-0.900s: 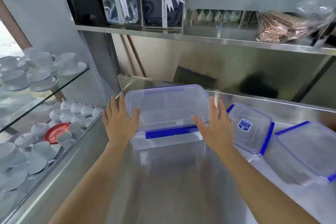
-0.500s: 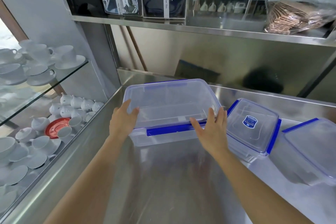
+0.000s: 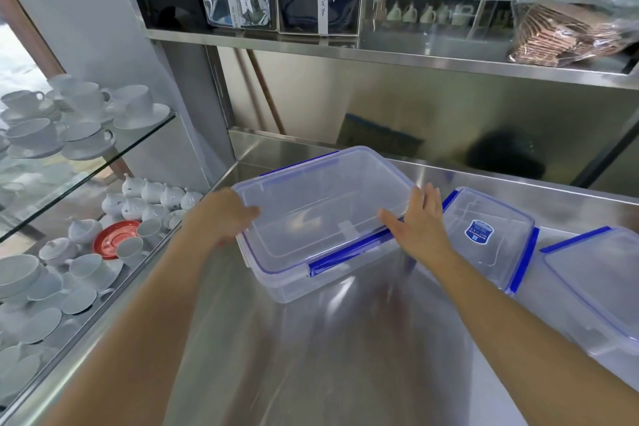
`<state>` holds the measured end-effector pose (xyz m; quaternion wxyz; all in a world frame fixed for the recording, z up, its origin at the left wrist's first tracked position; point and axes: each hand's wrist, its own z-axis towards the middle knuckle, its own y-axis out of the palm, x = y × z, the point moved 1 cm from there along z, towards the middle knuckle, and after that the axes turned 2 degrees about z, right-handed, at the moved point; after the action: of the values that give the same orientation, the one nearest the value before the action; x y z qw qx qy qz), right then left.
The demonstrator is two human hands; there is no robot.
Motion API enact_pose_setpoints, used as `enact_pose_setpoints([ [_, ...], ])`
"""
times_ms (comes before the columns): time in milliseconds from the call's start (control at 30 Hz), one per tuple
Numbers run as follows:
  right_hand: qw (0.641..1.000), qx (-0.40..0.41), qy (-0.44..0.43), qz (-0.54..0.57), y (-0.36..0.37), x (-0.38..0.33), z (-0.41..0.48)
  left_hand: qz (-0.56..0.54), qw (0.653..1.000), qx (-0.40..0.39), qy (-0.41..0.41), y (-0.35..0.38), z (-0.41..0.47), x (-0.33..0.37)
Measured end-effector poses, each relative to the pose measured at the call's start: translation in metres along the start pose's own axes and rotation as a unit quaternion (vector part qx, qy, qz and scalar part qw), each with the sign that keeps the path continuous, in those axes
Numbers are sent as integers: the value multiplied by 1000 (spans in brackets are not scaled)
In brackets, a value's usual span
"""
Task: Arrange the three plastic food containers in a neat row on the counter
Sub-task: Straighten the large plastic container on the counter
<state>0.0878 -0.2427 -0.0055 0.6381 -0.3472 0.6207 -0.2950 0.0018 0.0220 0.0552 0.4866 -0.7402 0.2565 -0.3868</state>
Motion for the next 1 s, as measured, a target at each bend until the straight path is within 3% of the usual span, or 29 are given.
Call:
enact_pose_setpoints([
  [67, 993, 115, 25, 17, 2, -10, -18, -1, 994, 112, 17, -5, 14, -2],
  [133, 978, 180, 65, 87, 10, -18, -38, -18, 986, 157, 57, 0, 26, -1],
  [233, 947, 91, 135, 277, 30, -26, -61, 17, 988, 115, 103, 14, 37, -2],
  [333, 915, 29, 157, 371, 45, -36, -68, 34, 993, 56, 97, 28, 48, -7],
  [433, 915, 2, 167, 368, 49, -44, -62, 27, 996, 18, 84, 28, 56, -13],
  [633, 914, -47, 145, 375, 43, -44, -47, 114, 992, -40, 40, 4, 57, -17],
  [867, 895, -88, 132, 416, 39, -43, -18, -47, 994, -82, 45, 3, 56, -26],
  [1000, 913, -92, 106, 382, 34, -41, -2, -46, 989, -134, 35, 8, 48, -30],
])
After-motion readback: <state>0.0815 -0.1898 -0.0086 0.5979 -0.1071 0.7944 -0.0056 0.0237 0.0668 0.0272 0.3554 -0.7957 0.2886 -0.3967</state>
